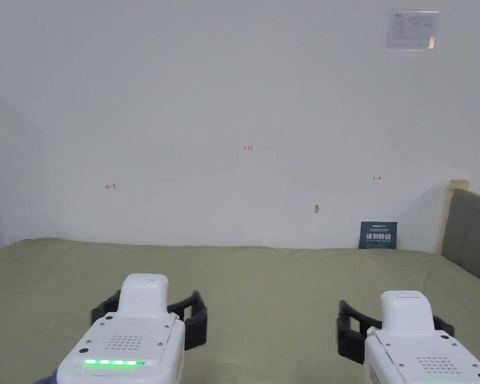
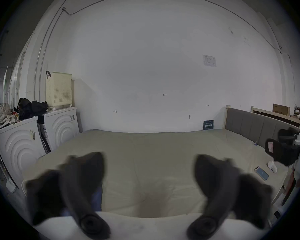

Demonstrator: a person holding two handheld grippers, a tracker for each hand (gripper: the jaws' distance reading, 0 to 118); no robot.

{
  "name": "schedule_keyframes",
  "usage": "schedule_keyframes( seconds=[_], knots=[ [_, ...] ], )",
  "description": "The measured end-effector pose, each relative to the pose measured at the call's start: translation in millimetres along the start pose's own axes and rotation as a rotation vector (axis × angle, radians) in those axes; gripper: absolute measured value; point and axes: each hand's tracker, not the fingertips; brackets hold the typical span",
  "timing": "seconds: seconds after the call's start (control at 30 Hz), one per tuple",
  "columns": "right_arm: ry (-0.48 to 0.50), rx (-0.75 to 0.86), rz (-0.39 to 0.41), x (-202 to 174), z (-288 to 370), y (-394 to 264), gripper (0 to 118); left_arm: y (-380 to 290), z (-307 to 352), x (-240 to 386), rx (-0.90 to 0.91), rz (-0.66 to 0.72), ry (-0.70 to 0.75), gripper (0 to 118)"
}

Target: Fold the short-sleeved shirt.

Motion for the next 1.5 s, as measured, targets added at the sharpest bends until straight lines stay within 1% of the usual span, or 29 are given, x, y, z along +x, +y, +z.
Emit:
schedule_keyframes(
  seconds=[0.03, 0.1, 0.17, 0.2, 0.47, 0.6, 0.67, 0.77, 0.87, 1.1, 1.2, 1.33, 1.5],
  knots=[
    [-0.010, 0.005, 0.001, -0.8, 0.2, 0.1, 0, -0.1, -0.1, 0.7, 0.004, -0.004, 0.001, 0],
    [-0.055, 0.032, -0.009, -2.1, 1.1, -1.2, 0, -2.2, -0.7, 2.7, 0.022, -0.001, 0.013, 0],
    [-0.026, 0.011, -0.034, 1.0, 2.6, -0.3, 0, 0.8, -0.8, 1.5, -0.005, 0.004, -0.008, 0],
    [-0.031, 0.012, -0.035, 2.0, 2.5, -0.2, 0, 0.6, -0.8, 1.9, -0.003, 0.007, -0.010, 0],
    [-0.017, -0.003, -0.014, 0.4, 4.2, -2.9, 0, -4.4, 0.6, 4.0, -0.011, 0.003, -0.017, 0],
    [-0.008, -0.014, 0.016, -8.2, 3.1, -6.1, 0, -5.7, 2.3, -5.1, -0.014, 0.005, -0.006, 0],
    [0.016, -0.024, 0.017, -17.2, 0.0, -7.5, 0, -7.3, 2.5, -18.8, -0.020, 0.011, 0.017, 0],
    [0.073, -0.029, 0.020, -39.6, -8.2, -8.8, 0, -10.5, 5.4, -50.4, -0.039, 0.025, 0.081, 0],
    [0.164, -0.038, -0.002, -71.7, -18.8, -10.0, 0, -14.5, 11.3, -92.6, -0.058, 0.030, 0.182, 0],
    [0.378, -0.061, -0.017, -162.5, -41.9, -16.8, 0, -29.9, 40.9, -198.4, -0.116, 0.050, 0.437, 0],
    [0.452, -0.068, -0.017, -199.4, -47.5, -20.9, 0, -38.8, 53.5, -233.1, -0.148, 0.065, 0.512, 0],
    [0.508, -0.084, -0.019, -231.7, -53.0, -27.4, 0, -51.8, 58.7, -263.8, -0.185, 0.084, 0.571, 0],
    [0.526, -0.102, 0.005, -246.1, -62.7, -37.1, 0, -69.6, 39.8, -286.5, -0.245, 0.102, 0.578, 0]
  ],
)
